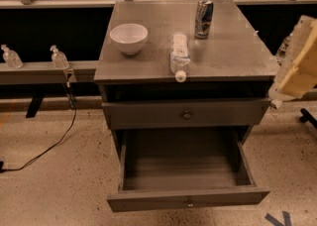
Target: Place blue plastic bottle into middle drawer
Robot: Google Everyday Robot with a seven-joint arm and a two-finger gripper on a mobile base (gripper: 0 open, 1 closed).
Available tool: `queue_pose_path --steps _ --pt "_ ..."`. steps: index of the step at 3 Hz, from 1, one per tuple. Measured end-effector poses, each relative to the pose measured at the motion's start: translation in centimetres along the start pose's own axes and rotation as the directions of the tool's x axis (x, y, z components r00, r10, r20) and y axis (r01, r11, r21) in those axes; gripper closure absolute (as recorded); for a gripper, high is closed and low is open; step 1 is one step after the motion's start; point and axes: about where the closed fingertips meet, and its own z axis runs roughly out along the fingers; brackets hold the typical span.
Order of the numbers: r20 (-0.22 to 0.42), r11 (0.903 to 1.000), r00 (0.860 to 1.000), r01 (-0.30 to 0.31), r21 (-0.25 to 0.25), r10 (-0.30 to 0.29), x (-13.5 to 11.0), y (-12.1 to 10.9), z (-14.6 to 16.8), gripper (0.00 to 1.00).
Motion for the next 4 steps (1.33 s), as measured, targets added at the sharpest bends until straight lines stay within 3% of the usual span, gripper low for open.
queue_pose_path --steps 1,2,3,4 --pt "0.000 1.0000 1.000 0.000 0.000 0.000 0.0 0.0 0.0 0.00" --pt "0.017 0.9987 1.000 -0.021 0.046 0.020 -0.6 -1.1 0.6 0.00" --pt "0.036 0.9894 0.996 -0.082 0.120 0.078 -1.7 -4.9 3.2 0.00" --pt "0.048 0.9595 0.976 -0.219 0.177 0.214 -1.7 -10.1 7.9 0.00"
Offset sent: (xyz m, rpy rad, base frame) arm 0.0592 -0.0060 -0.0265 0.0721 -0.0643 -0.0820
